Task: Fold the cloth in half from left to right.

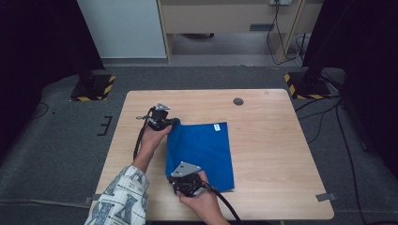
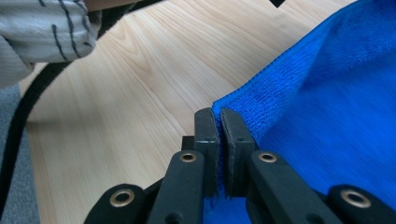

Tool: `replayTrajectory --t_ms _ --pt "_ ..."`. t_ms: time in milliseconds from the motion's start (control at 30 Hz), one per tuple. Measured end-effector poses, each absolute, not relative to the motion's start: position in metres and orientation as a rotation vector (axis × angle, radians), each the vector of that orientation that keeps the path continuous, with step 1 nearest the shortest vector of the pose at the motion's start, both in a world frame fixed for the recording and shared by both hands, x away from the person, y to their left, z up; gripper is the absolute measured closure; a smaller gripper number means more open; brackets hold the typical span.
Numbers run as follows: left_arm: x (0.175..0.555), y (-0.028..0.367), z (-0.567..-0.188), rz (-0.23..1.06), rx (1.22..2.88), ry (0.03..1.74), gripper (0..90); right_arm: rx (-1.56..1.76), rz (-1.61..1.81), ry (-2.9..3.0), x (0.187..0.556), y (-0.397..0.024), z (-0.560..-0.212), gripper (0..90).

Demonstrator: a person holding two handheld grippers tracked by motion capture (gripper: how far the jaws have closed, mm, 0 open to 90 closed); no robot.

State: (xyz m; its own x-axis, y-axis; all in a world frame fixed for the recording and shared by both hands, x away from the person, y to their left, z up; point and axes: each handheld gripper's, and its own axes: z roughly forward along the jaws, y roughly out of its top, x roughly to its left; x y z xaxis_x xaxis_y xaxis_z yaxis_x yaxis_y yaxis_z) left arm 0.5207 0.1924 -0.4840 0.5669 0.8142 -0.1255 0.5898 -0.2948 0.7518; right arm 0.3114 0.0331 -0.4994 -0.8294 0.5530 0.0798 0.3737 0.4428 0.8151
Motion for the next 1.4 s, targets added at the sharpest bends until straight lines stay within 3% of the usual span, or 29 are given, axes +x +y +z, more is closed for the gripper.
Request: replayTrajectory --t_ms 467,1400 --pt "0.523 0.141 -0.487 0.348 2.018 1.111 87.3 0.86 1.292 2.499 0.308 -0.023 -0.505 86.6" --pt "0.526 0.089 -0.489 0.318 2.043 1.076 86.6 0.935 1.285 2.451 0.306 -0.075 -0.501 86.1"
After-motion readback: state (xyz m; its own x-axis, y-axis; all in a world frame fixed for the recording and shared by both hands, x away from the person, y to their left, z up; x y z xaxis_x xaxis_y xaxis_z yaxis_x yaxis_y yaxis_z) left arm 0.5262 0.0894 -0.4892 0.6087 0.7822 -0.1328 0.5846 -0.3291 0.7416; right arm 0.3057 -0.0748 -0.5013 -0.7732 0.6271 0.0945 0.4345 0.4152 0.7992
